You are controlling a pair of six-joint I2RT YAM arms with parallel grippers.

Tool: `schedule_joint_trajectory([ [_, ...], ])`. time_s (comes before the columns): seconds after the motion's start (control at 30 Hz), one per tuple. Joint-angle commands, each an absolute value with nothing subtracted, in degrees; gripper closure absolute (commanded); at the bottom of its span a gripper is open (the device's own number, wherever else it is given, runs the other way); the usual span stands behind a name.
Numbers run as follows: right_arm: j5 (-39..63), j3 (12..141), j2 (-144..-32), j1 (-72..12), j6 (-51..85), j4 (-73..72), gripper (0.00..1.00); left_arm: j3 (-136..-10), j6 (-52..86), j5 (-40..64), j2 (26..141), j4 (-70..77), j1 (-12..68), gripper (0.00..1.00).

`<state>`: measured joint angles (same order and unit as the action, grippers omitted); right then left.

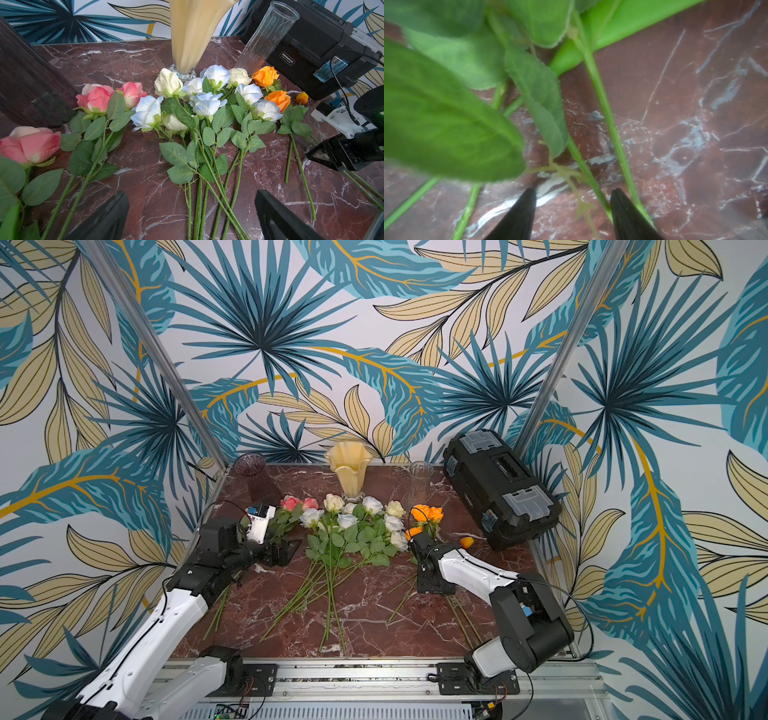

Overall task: Arrange the flowers in different vases according to their variety
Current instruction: Pick up the flower at the center of the board.

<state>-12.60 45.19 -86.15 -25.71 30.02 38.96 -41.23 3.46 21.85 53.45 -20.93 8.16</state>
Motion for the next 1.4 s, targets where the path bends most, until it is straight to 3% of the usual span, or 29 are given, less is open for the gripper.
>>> schedule_joint_trajectory([
  [0.0, -13.1, 43.9, -86.7, -26.0, 30.9, 38.1, 0.38, -39.8, 3.5, 21.2, 52.5, -21.8, 8.3, 0.0],
  [0.1, -12.3, 43.9, -86.7, -26.0, 30.7, 38.0, 0.41, -39.7, 3.4, 21.0, 52.4, -21.9, 8.3, 0.0],
  [0.27, -9.2, 44.3, -86.8, -25.9, 30.9, 37.9, 0.61, -39.3, 3.3, 20.6, 52.0, -21.9, 8.3, 0.0],
  [0.33, -8.6, 44.4, -87.1, -26.0, 31.2, 38.0, 0.64, -39.1, 3.4, 20.3, 51.7, -21.8, 8.2, 0.0],
  [0.37, -8.5, 44.4, -87.1, -26.0, 31.3, 38.1, 0.68, -39.0, 3.4, 20.3, 51.5, -21.7, 8.3, 0.0],
  [0.43, -8.4, 44.7, -87.5, -26.0, 31.6, 38.6, 0.86, -38.8, 3.4, 20.1, 51.3, -21.6, 8.2, 0.0],
  [0.53, -8.2, 45.1, -87.9, -26.0, 31.7, 39.1, 0.99, -38.8, 3.4, 19.8, 50.8, -21.8, 8.3, 0.0],
  [0.87, -11.4, 48.0, -80.5, -26.6, 31.5, 43.2, 1.0, -38.4, 3.0, 18.9, 49.7, -21.8, 8.2, 0.0],
  [1.37, -20.8, 65.8, -69.5, -29.4, 30.2, 56.6, 1.0, -37.8, 2.9, 18.9, 48.6, -21.8, 8.2, 0.0],
])
